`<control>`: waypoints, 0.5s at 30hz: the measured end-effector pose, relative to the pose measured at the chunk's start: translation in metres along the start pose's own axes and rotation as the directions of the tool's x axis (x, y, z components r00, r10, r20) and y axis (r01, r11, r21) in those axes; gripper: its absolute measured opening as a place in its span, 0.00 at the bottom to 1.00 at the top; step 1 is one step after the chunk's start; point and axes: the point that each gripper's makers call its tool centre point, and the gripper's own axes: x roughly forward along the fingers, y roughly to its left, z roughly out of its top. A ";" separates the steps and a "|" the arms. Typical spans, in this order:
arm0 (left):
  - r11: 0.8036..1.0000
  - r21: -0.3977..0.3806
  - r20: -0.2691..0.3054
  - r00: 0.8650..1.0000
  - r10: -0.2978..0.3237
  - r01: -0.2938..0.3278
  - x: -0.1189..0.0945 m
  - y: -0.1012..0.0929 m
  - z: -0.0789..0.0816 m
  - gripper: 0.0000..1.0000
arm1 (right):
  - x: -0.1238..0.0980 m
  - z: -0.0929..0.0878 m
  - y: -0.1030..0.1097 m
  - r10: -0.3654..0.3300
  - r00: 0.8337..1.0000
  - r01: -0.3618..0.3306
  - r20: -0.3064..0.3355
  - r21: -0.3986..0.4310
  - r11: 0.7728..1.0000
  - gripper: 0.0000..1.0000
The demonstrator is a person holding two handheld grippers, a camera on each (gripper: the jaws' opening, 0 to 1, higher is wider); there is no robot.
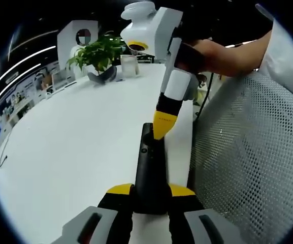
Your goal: Press the specified remote control buttons in sequence, fully releasing each button before pressing the next.
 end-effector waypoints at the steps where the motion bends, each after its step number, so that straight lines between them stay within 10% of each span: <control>1: 1.000 0.000 -0.002 1.000 -0.002 0.002 0.000 -0.001 0.000 0.25 | -0.001 0.001 0.000 0.002 1.000 -0.002 0.009 -0.002 1.000 0.00; 15: 1.000 0.008 -0.002 1.000 -0.014 0.014 0.001 -0.004 0.000 0.25 | 0.003 -0.004 -0.003 -0.002 1.000 0.002 -0.026 0.022 1.000 0.00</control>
